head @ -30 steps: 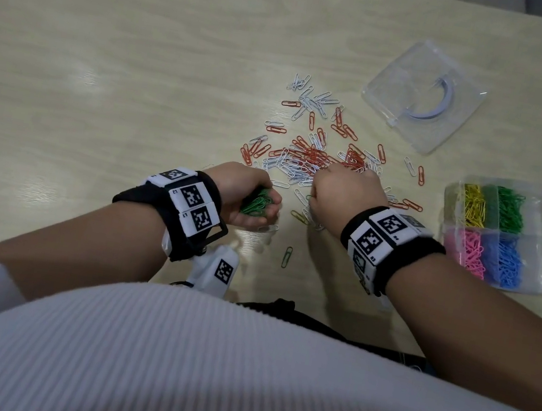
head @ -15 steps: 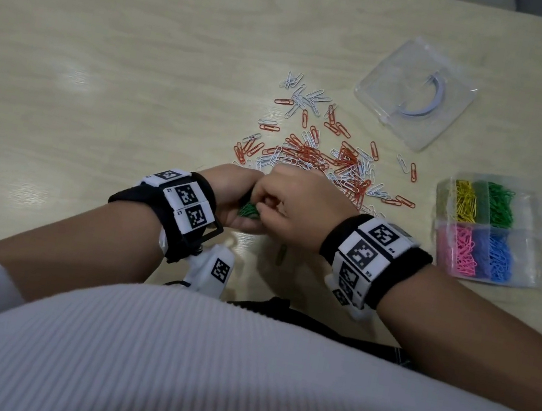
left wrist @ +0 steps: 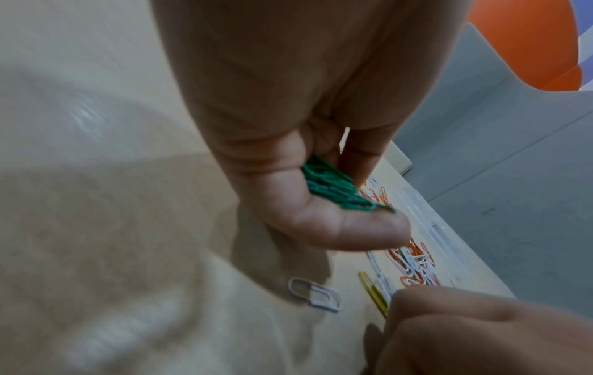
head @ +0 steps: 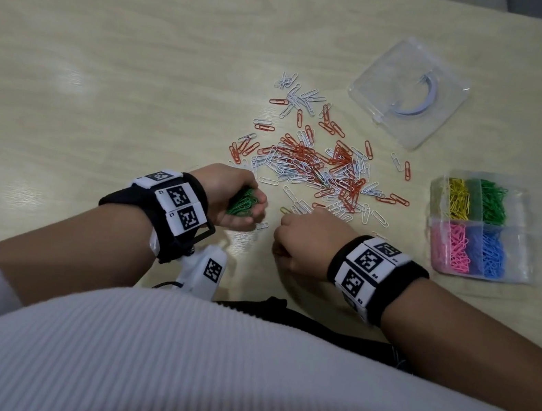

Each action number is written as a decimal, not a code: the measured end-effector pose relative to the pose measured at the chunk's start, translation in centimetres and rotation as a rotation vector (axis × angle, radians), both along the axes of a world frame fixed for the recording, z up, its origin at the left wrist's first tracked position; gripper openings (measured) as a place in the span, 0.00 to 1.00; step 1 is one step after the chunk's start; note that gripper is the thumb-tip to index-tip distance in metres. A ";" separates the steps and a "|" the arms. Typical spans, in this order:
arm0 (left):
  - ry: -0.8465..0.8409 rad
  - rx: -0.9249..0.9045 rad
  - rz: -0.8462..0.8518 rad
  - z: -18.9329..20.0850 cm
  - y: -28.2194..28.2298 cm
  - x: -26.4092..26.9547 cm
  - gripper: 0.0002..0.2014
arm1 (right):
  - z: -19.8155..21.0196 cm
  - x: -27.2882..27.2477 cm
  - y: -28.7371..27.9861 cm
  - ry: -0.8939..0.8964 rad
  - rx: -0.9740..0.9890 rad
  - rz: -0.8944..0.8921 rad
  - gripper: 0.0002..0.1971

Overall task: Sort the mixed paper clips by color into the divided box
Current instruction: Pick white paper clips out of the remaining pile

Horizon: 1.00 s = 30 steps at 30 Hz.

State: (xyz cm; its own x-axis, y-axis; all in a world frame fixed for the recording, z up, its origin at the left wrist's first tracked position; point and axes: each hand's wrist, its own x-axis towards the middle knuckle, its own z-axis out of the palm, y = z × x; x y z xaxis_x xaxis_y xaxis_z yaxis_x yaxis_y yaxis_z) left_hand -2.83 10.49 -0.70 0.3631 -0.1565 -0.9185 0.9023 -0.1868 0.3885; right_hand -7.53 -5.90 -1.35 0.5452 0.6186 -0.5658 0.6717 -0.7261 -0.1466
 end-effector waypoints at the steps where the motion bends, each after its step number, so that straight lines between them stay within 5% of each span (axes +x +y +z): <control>1: -0.003 -0.001 -0.002 0.1 -0.1 0.0 0.13 | -0.1 -0.2 0.0 -0.016 0.015 -0.013 0.15; 12: -0.011 -0.001 0.000 0.0 -0.5 -0.1 0.12 | 0.4 0.8 -2.8 -0.088 0.149 -0.402 0.08; 18: -0.016 0.005 -0.010 -0.1 -0.7 0.0 0.12 | 0.1 0.6 -2.8 -0.061 0.110 -0.230 0.14; 25: -0.008 0.012 -0.042 0.1 -1.1 0.1 0.11 | 0.1 0.9 -1.4 -0.067 0.065 -0.277 0.10; 30: -0.040 0.009 -0.060 0.1 -1.7 0.1 0.12 | 1.1 1.1 -1.2 -0.135 0.410 -0.482 0.05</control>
